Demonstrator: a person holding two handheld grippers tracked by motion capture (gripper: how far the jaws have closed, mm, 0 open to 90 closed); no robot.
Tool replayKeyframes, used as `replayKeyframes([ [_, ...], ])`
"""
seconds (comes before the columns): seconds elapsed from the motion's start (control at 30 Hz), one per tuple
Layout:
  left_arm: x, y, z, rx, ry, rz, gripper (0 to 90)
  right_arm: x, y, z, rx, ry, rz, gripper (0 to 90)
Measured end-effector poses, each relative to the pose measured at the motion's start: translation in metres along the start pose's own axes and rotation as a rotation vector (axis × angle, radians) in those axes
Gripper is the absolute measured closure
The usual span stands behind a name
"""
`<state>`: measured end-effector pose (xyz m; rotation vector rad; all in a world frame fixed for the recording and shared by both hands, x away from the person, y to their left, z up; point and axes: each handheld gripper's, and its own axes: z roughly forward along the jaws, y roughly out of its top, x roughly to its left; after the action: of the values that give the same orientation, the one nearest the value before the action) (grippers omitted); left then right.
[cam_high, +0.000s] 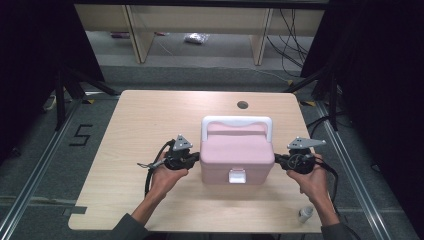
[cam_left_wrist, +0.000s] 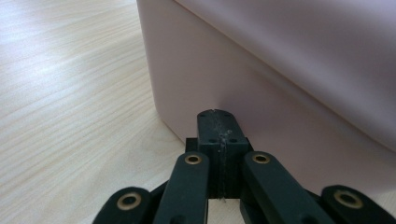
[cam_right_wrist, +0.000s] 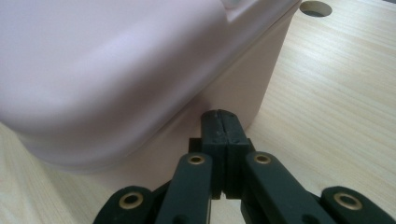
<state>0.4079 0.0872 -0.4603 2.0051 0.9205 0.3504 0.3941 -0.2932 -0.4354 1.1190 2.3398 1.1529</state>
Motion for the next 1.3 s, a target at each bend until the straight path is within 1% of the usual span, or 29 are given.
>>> replayKeyframes([
  [0.1,0.000,0.000,0.000,0.000,0.003,-0.002,89.8,0.000,0.000,0.000,-0.002,0.006,0.003,90.0],
  [0.2,0.000,0.000,0.000,-0.001,-0.003,-0.003,89.7,0.000,0.000,0.000,0.003,-0.002,0.001,90.0],
  [0.27,0.000,0.000,0.000,0.000,0.004,0.004,89.7,0.000,0.000,-0.001,0.003,-0.006,-0.005,90.0],
  [0.33,0.002,0.000,0.000,-0.002,-0.004,0.004,89.6,0.000,0.000,-0.001,0.004,-0.002,-0.002,90.0],
  [0.4,0.003,0.000,0.000,-0.005,-0.009,-0.001,87.9,0.000,0.000,-0.001,0.008,0.002,0.001,89.7],
  [0.47,0.004,0.000,-0.001,-0.004,-0.009,-0.002,84.7,-0.001,0.000,-0.002,0.007,-0.004,0.009,87.3],
  [0.5,0.004,-0.001,-0.001,-0.019,-0.012,-0.023,84.7,-0.001,0.000,-0.002,0.007,-0.004,0.009,87.3],
  [0.53,0.007,-0.001,-0.003,-0.012,-0.028,-0.009,82.6,-0.002,0.000,-0.003,0.004,0.001,0.010,86.9],
  [0.57,0.007,0.000,-0.003,-0.010,-0.029,-0.006,82.1,-0.003,0.000,-0.004,0.019,-0.002,0.003,86.9],
  [0.6,0.007,0.000,-0.003,-0.010,-0.029,-0.006,81.6,-0.003,0.000,-0.004,0.019,-0.002,0.003,86.9],
  [0.63,0.006,0.000,-0.003,-0.016,-0.016,-0.005,80.2,-0.006,0.000,-0.006,0.014,-0.026,-0.028,86.5],
  [0.67,0.006,0.000,-0.003,-0.020,-0.019,-0.013,79.3,-0.005,-0.001,-0.006,0.022,-0.020,0.001,86.1],
  [0.7,0.007,0.000,-0.003,-0.017,-0.019,-0.016,78.4,-0.006,-0.001,-0.007,0.028,-0.020,0.011,85.7],
  [0.73,0.007,0.000,-0.003,-0.017,-0.019,-0.016,77.5,-0.006,-0.001,-0.007,0.028,-0.020,0.011,85.7],
  [0.77,0.008,0.000,-0.004,-0.019,-0.015,-0.024,76.5,-0.007,-0.002,-0.008,0.026,-0.025,0.010,85.1],
  [0.8,0.011,0.000,-0.005,-0.008,-0.016,-0.016,75.4,-0.008,-0.003,-0.008,0.027,-0.027,0.006,84.7],
  [0.83,0.012,0.000,-0.006,-0.006,-0.004,-0.018,74.4,-0.008,-0.003,-0.008,0.023,-0.033,0.013,84.2],
  [0.9,0.014,0.001,-0.007,-0.001,-0.003,-0.011,72.4,-0.011,-0.004,-0.009,0.021,-0.042,-0.004,82.5],
  [0.93,0.014,0.001,-0.007,-0.001,-0.003,-0.011,71.1,-0.011,-0.005,-0.009,0.025,-0.042,-0.005,81.9],
  [0.97,0.015,0.001,-0.008,0.012,0.005,-0.004,70.2,-0.011,-0.005,-0.010,0.031,-0.041,0.000,81.5],
  [1.0,0.016,0.001,-0.008,0.015,-0.002,-0.009,69.2,-0.011,-0.005,-0.010,0.029,-0.044,-0.002,80.9],
  [1.03,0.016,0.002,-0.009,0.017,-0.003,-0.009,69.0,-0.013,-0.005,-0.010,0.027,-0.050,-0.018,80.2],
  [1.07,0.015,0.002,-0.009,0.013,0.003,-0.007,68.7,-0.012,-0.005,-0.011,0.028,-0.049,-0.015,79.7],
  [1.1,0.015,0.002,-0.010,0.017,0.001,-0.006,68.3,-0.012,-0.005,-0.012,0.028,-0.049,-0.016,79.5],
  [1.13,0.015,0.003,-0.010,0.017,-0.003,-0.008,67.7,-0.013,-0.006,-0.011,0.022,-0.053,-0.038,79.1],
  [1.17,0.015,0.003,-0.010,0.017,-0.003,-0.008,67.0,-0.014,-0.006,-0.011,0.022,-0.056,-0.042,78.6],
  [1.2,0.017,0.004,-0.011,0.021,-0.016,-0.008,66.5,-0.012,-0.006,-0.012,0.032,-0.057,-0.018,78.2],
  [1.23,0.017,0.004,-0.011,0.017,-0.006,-0.011,65.9,-0.013,-0.006,-0.012,0.030,-0.057,-0.024,78.1],
  [1.3,0.019,0.005,-0.013,0.021,-0.015,-0.008,64.7,-0.011,-0.007,-0.012,0.036,-0.045,0.010,78.0],
])
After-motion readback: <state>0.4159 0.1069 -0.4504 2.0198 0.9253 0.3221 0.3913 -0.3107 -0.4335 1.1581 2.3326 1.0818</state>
